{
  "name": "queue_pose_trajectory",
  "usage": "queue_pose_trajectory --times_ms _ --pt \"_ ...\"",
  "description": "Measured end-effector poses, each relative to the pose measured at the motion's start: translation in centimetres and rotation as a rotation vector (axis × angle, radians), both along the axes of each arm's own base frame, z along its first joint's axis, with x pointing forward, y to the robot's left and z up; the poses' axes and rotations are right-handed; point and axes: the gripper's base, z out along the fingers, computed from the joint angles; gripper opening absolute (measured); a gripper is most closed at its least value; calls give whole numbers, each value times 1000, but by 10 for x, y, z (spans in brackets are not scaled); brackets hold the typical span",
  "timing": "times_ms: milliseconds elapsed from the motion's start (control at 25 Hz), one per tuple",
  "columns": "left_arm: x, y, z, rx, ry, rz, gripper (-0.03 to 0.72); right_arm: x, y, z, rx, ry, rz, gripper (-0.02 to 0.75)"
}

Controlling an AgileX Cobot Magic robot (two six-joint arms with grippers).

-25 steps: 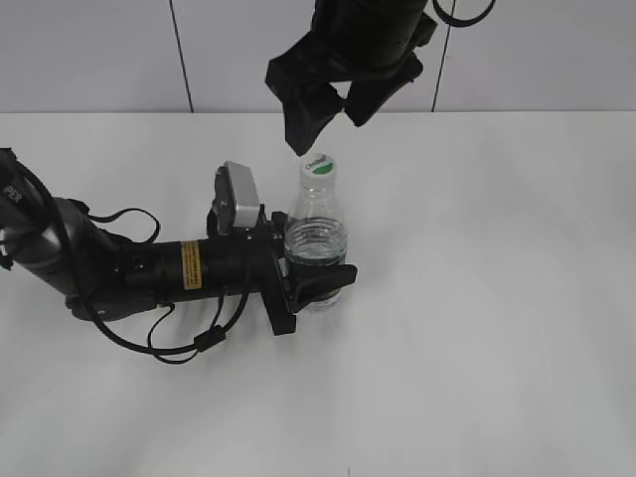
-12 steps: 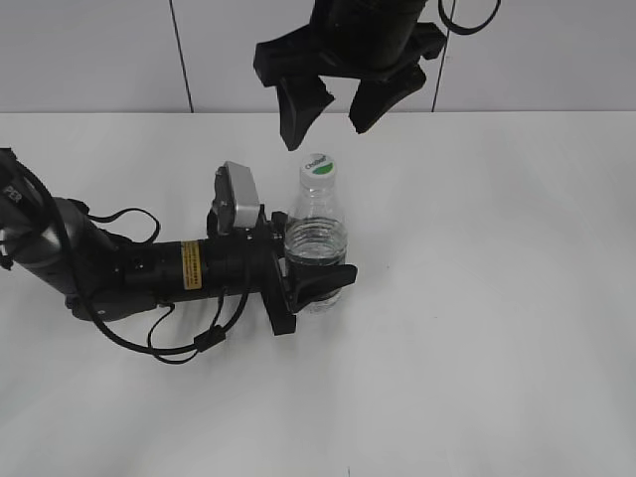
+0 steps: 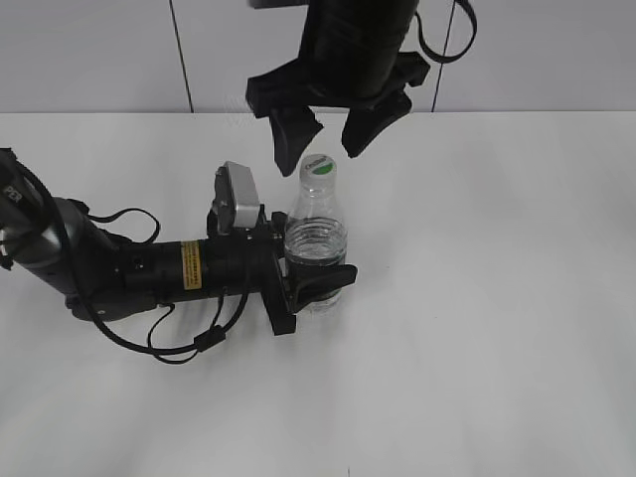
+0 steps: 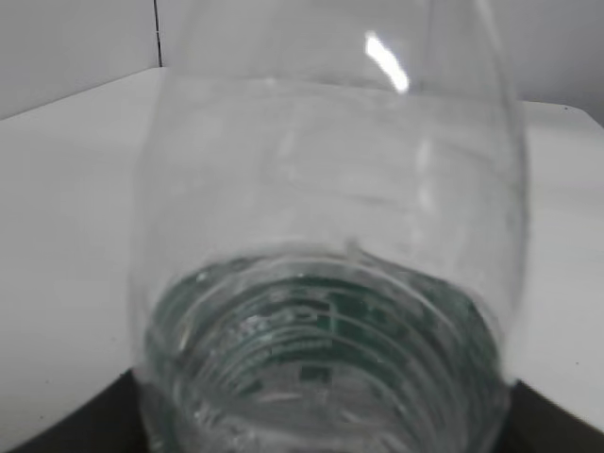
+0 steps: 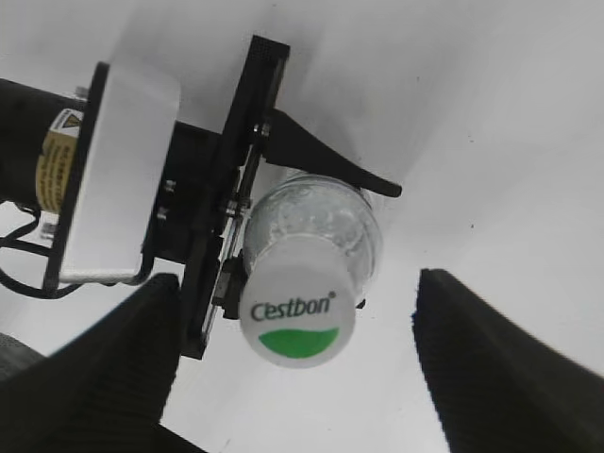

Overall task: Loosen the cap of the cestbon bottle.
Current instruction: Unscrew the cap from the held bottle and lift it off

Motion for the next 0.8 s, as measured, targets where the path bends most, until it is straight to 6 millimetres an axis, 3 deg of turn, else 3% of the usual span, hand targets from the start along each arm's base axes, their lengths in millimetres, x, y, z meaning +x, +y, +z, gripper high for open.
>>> queue_pose_trajectory --times_ms 360,480,640,800 --pt "0 0 0 0 0 0 407 5 4 -18 -28 29 10 561" --pt "0 0 0 0 0 0 407 5 4 -18 -29 28 13 480" --pt "0 0 0 0 0 0 407 5 4 -18 -31 24 29 307" --pt "0 0 0 0 0 0 407 5 4 -18 -38 10 79 297"
